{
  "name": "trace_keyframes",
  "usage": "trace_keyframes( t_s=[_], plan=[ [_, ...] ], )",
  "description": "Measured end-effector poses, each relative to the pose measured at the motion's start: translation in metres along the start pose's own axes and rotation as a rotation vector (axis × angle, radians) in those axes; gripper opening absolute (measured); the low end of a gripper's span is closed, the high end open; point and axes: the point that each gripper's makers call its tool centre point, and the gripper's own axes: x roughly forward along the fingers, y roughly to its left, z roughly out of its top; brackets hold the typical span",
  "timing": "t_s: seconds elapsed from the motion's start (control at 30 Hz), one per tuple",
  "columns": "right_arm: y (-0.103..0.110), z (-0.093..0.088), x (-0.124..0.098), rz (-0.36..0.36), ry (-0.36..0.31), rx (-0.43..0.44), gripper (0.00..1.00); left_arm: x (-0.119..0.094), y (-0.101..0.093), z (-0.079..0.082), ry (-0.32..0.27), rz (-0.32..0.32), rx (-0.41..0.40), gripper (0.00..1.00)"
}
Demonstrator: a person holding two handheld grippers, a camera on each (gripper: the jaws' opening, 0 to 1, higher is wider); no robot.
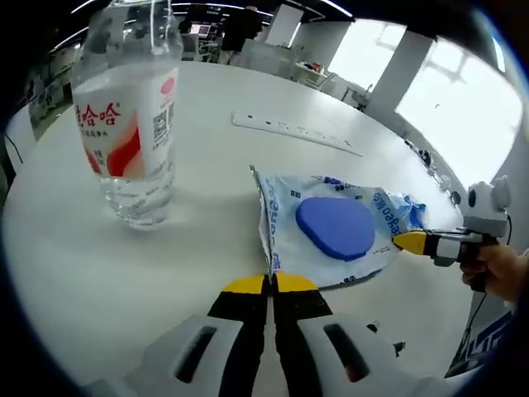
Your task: Arrange the tabletop items into an orderly group along one side of the table until the central work area is clear of visible clutter.
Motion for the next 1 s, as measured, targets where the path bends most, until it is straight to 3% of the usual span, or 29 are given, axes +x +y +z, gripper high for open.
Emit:
trace_keyframes(
  t_s=[0.13,0.33,0.43,0.83,0.9,0.97,1.0],
  plan=[
    [0.007,0.006,-0.004,0.008,-0.020,-0.009,0.17,0.000,0.000,0.000,0.000,0.007,-0.005,0.00],
    [0.017,0.013,-0.015,0.012,-0.064,0.011,0.31,-0.001,0.000,0.000,-0.012,0.007,-0.013,0.00],
    [0.023,0.020,-0.026,0.014,-0.124,0.091,0.34,-0.001,0.000,0.000,-0.017,0.010,-0.015,0.00],
    [0.034,-0.013,-0.068,0.069,-0.150,0.200,0.46,-0.001,0.000,0.000,-0.043,0.025,-0.022,0.00],
    [0.033,-0.018,-0.074,0.068,-0.151,0.206,0.47,-0.002,0.001,0.002,-0.068,0.025,-0.044,0.04],
    [0.031,-0.026,-0.082,0.067,-0.145,0.224,0.47,-0.002,0.002,0.012,-0.128,0.033,-0.020,0.17],
    [0.029,-0.029,-0.088,0.064,-0.152,0.239,0.48,-0.004,0.002,0.011,-0.124,0.045,-0.014,0.23]
  ],
)
